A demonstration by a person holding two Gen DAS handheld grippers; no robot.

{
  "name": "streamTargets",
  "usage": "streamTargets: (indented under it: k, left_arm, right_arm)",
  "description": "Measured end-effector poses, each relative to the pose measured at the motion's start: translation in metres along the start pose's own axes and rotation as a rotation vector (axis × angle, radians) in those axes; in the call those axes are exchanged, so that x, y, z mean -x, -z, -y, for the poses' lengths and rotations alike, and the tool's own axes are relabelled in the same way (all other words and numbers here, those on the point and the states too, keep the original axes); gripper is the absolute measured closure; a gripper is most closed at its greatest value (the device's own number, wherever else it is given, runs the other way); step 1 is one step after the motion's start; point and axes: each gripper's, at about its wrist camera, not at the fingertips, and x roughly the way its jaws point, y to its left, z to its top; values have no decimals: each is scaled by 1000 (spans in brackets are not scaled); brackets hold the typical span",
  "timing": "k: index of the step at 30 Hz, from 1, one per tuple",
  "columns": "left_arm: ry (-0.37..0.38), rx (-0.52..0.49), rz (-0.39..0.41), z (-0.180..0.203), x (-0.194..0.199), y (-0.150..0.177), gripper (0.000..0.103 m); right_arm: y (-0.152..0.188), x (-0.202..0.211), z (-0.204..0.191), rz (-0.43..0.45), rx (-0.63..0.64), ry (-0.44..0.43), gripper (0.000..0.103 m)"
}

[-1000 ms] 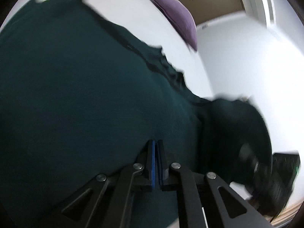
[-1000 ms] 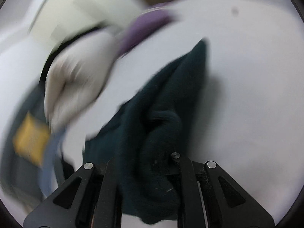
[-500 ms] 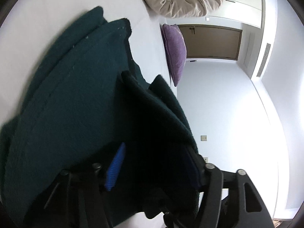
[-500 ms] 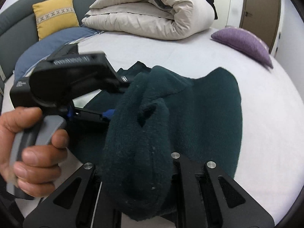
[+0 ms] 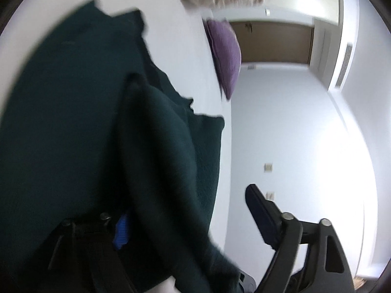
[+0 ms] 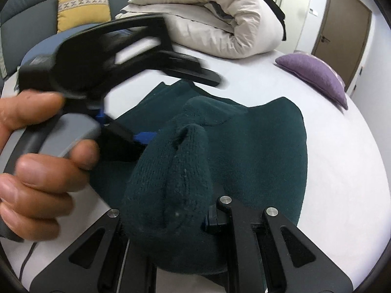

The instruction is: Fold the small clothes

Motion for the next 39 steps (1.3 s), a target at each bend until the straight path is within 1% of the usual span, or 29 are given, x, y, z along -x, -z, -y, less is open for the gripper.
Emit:
streamTargets:
  k: [1, 2, 3, 4, 6, 7, 8, 10, 11, 13, 15, 16, 17, 19, 20, 23, 24, 25, 26, 28, 29, 30, 32, 35, 37, 38, 39]
  left_arm:
    - [-15, -2, -29, 1, -8, -3, 51]
    - [-42, 6, -57, -1, -15, -5, 67]
    - [-65, 5, -70, -2, -19, -6, 76]
    - [-100, -11, -79, -2, -22, -6, 89]
    - [-113, -22, -87, -6, -21, -17, 88]
    - [-108, -25, -89, -6, -19, -18, 88]
    - [-109, -31, -87, -5, -15, -19, 88]
    - [-136, -61, -86, -2, -12, -29, 88]
    - [-149, -78, -89, 0, -7, -39, 88]
    - [-188, -119, -100, 4, 5, -47, 88]
    - [-230, -167, -112, 6, 22, -65, 88]
    - [-253, -194, -116, 8, 28, -68, 88]
    - [-272, -218, -120, 13, 25, -72, 88]
    - [-295, -261, -134, 14, 31, -79, 88]
    - [-315, -279, -142, 14, 32, -82, 88]
    - [-364, -308, -156, 7, 29, -84, 88]
    - [-357, -305, -158, 2, 28, -84, 88]
    - [-333, -289, -152, -4, 30, -84, 88]
    - [-301, -271, -139, -10, 33, -83, 87]
    - [-263, -278, -119, -22, 41, -82, 87]
    - [-252, -281, -111, -26, 44, -80, 86]
    - [-246, -278, -104, -27, 47, -79, 86]
    - [-252, -295, -78, -24, 55, -76, 84]
    - [-305, -387, -43, -4, 48, -71, 82]
    - [-324, -411, -40, 3, 41, -70, 82]
    - [-334, -402, -46, 4, 36, -72, 71]
    - [-336, -389, -50, 4, 33, -75, 65]
  right_arm:
    - [0, -1, -2, -1, 5, -1, 91]
    - [1, -2, -2, -3, 8, -8, 88]
    - [3, -1, -3, -4, 9, -23, 87]
    - [6, 1, -3, -4, 10, -33, 86]
    - [11, 8, -1, 4, 3, -65, 77]
    - [14, 12, 0, 5, -6, -93, 77]
    - [18, 20, 1, 12, -19, -157, 77]
    - [27, 35, 1, 38, -26, -244, 76]
    - [34, 45, 2, 49, -27, -296, 76]
    - [43, 60, 9, 59, -57, -367, 76]
    - [48, 72, 19, 85, -91, -395, 76]
    - [48, 76, 25, 98, -109, -402, 76]
    - [48, 78, 35, 115, -140, -402, 76]
    - [48, 79, 46, 129, -190, -373, 76]
    - [47, 73, 53, 122, -222, -334, 76]
    - [45, 48, 58, 87, -250, -281, 76]
    - [45, 34, 58, 53, -260, -281, 76]
    - [46, 24, 58, 24, -270, -275, 76]
    - [45, 5, 57, -12, -295, -259, 76]
    - [51, -16, 57, -54, -326, -296, 76]
    - [57, -26, 58, -68, -357, -301, 76]
    - [62, -27, 59, -61, -370, -304, 76]
    - [67, -22, 60, -51, -364, -316, 76]
    - [72, -12, 62, -42, -359, -347, 76]
    - [73, -7, 62, -40, -351, -348, 76]
    - [75, -8, 61, -53, -343, -337, 76]
    - [76, -9, 59, -62, -337, -331, 76]
